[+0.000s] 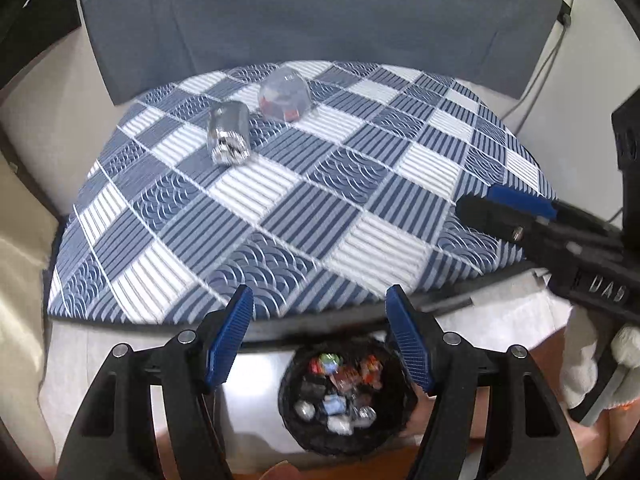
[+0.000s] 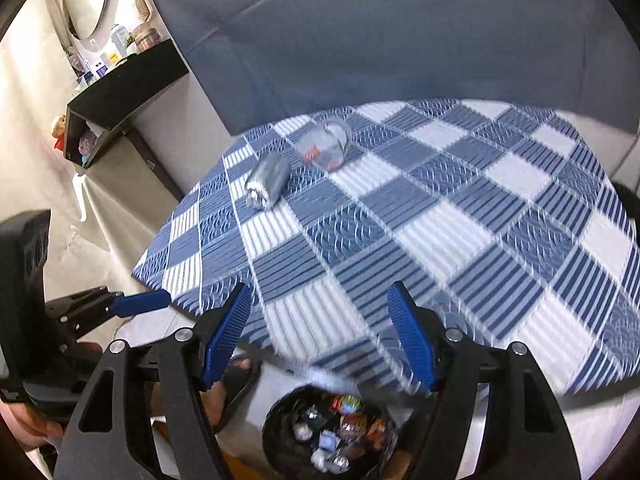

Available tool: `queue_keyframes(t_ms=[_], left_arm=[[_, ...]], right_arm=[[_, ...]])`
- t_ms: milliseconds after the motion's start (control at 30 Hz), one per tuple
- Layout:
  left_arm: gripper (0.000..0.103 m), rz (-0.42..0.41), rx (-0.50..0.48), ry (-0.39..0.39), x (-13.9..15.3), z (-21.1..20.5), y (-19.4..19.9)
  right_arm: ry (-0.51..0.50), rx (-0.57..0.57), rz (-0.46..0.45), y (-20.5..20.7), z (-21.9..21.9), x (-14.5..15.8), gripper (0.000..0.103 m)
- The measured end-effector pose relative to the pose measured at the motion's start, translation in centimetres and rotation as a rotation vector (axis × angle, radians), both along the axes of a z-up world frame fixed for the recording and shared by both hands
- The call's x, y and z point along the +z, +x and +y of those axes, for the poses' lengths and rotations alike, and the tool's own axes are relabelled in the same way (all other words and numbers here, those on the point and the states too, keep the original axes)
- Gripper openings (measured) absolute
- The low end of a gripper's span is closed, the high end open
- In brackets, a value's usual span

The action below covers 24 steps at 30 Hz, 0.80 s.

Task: Collect trash
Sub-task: 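Move both tools to the foil roll and clear plastic cup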

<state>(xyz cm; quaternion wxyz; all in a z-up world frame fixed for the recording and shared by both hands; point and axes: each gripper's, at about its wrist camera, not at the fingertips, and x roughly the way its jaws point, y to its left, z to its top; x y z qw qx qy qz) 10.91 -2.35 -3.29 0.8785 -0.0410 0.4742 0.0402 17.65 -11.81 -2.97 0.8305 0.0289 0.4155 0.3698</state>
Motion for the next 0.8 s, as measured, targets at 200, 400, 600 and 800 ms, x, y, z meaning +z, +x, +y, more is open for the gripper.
queue_keyframes(t_ms=[200, 400, 600, 800], left_arm=[[0.067, -0.054, 0.006, -0.022, 0.3, 2.2, 2.4], [0.067, -0.052, 0.000, -0.007, -0.3, 3.8, 5.3], [0.067, -0.070, 0.025, 0.007, -0.2, 5.6, 7.9], [0.067, -0.064, 0.053, 0.031, -0.1, 7.5, 10.4]], right_arm=[[0.000, -0.013, -0.033, 3.9, 1.7, 1.2, 0.071], [-0.019, -0.004, -0.048, 7.4, 4.7, 1.2, 0.074], [-0.045, 0.001, -0.057, 10.4, 7.9, 0.7, 0.074], [-0.073, 0.003, -0.056, 13.0, 10.4, 0.1, 0.078]])
